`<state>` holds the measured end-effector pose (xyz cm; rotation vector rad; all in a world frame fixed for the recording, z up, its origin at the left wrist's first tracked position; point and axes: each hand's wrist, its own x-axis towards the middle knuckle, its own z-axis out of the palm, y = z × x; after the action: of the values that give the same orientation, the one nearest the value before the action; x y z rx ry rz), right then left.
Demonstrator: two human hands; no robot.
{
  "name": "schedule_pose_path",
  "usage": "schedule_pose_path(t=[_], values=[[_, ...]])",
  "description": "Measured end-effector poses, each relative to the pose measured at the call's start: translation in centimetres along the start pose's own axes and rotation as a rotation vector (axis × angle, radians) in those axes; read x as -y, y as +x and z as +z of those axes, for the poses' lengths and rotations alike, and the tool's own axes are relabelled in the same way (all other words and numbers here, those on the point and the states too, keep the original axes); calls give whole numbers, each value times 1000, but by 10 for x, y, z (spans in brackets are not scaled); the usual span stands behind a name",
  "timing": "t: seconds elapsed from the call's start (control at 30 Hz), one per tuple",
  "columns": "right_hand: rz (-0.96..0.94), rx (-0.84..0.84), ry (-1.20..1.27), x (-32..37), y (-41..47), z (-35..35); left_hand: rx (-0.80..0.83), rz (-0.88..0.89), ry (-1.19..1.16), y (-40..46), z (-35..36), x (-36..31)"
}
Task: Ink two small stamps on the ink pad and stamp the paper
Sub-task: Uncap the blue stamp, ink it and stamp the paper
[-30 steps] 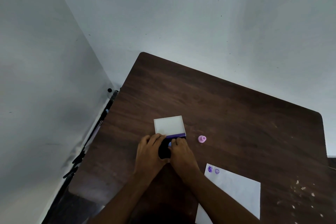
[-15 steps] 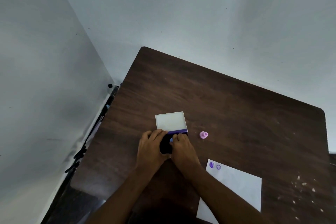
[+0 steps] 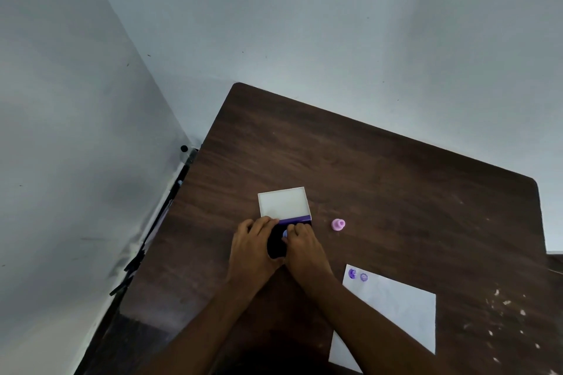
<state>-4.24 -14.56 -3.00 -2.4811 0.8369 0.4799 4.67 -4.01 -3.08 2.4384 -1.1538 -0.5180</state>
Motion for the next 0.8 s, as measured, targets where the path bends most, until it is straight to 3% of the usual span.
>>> schedule_pose_path(t=[0.13,0.27,0.4,0.57,0.73,0.8], values=[[83,-8,120,1,-6,-14,3,20,31,-2,1,-3],[206,-274,392,-13,-46,-14,29,11,100,-9,0,-9],[388,-435,593,-35,-88,-10,25,139,69,-22,7,-23],[620,-535,732,-72,-126,-8,233,157,-97,-39,34,-59],[804,-430,805,-110,-148,1,509,67,-92,-39,70,-92],[830,-417,795,-122,-152,4,446,105,-67,-35,78,-105]])
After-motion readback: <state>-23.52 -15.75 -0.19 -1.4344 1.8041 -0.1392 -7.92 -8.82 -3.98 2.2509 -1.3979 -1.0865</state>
